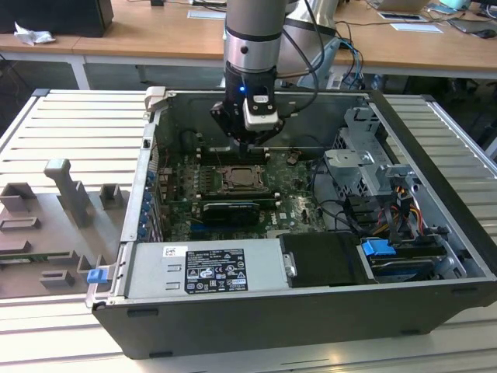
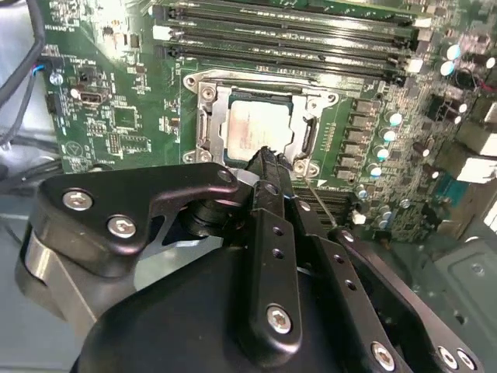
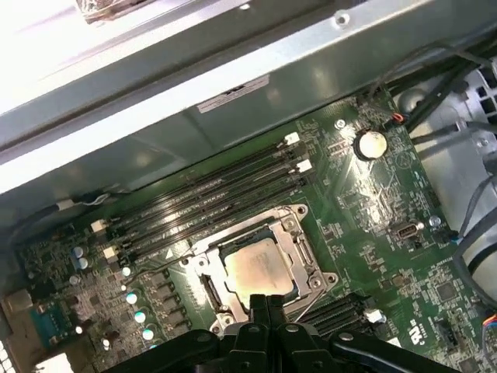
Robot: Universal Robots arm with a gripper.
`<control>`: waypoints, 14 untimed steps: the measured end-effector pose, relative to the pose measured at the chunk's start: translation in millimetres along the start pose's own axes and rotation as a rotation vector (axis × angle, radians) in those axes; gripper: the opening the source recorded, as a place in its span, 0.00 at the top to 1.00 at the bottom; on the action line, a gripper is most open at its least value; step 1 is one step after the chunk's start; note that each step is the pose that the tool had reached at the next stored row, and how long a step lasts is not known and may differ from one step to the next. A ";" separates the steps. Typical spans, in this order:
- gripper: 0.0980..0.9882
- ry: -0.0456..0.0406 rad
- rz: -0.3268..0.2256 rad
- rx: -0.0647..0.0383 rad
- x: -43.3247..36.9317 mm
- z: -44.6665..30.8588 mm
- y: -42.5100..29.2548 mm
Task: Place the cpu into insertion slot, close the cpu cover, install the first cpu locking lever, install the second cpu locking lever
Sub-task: 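Install the first cpu locking lever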
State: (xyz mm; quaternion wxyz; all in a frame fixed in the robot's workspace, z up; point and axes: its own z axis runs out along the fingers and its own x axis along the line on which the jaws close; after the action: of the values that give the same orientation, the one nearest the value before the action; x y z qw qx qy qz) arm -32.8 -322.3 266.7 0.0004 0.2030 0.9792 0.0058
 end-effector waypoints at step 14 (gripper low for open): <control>0.99 0.0050 -0.288 -0.006 -0.1 0.1 0.0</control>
State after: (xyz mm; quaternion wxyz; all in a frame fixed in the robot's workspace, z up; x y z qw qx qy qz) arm -32.7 -322.3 266.6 -0.0006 0.0606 0.9981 0.0091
